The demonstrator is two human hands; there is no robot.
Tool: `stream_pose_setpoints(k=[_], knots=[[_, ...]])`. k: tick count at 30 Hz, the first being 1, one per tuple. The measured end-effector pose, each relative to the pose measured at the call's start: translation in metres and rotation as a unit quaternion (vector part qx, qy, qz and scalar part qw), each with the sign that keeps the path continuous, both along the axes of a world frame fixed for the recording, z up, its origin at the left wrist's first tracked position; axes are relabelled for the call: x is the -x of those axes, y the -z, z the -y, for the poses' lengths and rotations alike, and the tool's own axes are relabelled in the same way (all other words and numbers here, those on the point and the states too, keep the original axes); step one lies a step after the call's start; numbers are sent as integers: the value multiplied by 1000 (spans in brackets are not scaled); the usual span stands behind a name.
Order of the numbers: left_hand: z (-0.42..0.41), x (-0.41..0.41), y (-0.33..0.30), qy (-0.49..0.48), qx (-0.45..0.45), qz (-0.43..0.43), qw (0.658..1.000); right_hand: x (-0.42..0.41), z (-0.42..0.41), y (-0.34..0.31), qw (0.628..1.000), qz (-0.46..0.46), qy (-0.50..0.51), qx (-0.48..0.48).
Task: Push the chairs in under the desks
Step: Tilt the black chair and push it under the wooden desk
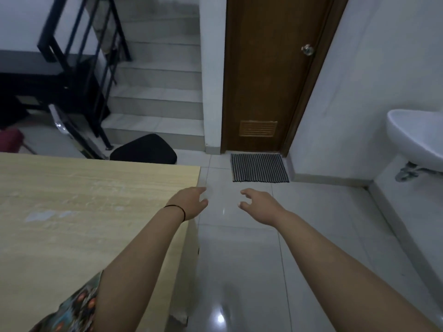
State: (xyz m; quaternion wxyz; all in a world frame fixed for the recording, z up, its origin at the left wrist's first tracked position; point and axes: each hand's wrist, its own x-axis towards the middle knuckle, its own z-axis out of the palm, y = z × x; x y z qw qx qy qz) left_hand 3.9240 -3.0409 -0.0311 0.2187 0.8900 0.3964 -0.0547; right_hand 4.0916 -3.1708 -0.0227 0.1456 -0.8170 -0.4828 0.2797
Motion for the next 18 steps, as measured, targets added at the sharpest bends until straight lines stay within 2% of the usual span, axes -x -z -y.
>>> stream_pose_setpoints(k=[9,15,18], knots=[[-47,-89,10,-64,-14,14,998,-107,-62,5,998,5,-69,8],[-118,-155,22,-77,1,14,997,-166,-145,11,991,43,-125,10],[-176,-192,17,-83,-36,-3,996,-205,-212,5,987,65,-148,20]])
